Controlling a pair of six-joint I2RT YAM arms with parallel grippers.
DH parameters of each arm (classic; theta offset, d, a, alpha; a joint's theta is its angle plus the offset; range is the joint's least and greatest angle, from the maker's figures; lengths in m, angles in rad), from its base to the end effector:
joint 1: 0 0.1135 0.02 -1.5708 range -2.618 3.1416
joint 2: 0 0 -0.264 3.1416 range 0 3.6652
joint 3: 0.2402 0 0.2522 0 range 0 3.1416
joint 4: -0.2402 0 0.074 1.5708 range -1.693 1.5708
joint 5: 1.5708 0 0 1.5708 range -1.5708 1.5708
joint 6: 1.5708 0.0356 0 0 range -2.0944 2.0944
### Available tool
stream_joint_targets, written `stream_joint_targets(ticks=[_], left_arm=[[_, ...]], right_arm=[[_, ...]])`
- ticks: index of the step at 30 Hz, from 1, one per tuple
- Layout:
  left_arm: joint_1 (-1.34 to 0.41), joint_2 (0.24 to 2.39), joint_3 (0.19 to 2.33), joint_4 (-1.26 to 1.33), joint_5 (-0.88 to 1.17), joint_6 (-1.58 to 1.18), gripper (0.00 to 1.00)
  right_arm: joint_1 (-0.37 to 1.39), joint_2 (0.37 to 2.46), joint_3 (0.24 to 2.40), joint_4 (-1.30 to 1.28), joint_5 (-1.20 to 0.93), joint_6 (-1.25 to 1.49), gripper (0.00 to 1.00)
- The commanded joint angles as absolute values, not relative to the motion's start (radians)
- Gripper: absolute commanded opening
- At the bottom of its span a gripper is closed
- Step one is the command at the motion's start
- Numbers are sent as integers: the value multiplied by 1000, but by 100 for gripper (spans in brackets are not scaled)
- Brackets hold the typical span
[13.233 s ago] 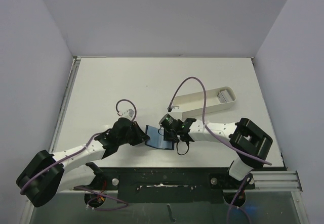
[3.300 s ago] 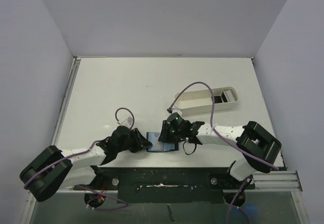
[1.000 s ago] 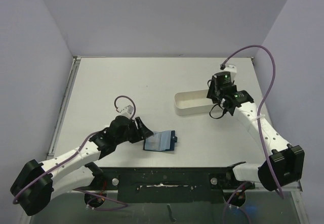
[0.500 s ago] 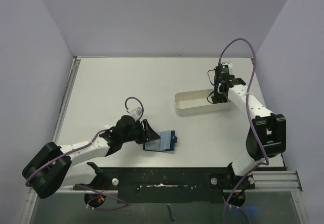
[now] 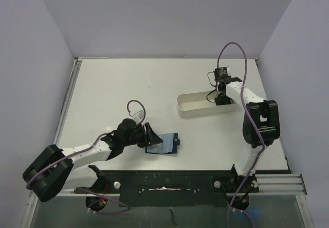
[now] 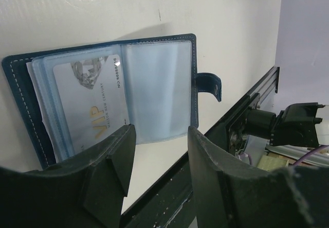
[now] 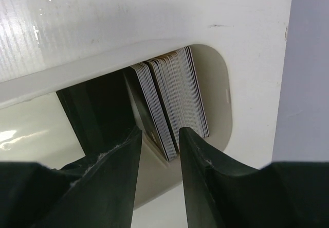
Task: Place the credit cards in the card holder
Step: Pick up the credit card from the storage box.
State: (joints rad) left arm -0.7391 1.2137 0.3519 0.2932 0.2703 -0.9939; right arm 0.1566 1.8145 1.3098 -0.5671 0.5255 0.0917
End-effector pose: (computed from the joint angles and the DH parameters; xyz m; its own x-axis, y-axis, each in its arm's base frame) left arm 0.1592 -0.1579 0.1557 -0.9005 -0.2721 -0.3391 0.1112 0.6098 -0.7847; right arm 0.3755 0.0412 0.2117 -0.8543 -0.0547 -0.5169 0.1812 0.9007 -0.3948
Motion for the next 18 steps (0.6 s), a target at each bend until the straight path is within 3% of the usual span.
stream_joint_targets(ticks=[1,18], left_arm=[[-742,1187,360,342,275,-991,43],[-742,1148,346,330,259,-1003,43]], right_arm=[[149,1832,1362,-517,579,54,36],[146,1867,1353,-490,675,23,26]])
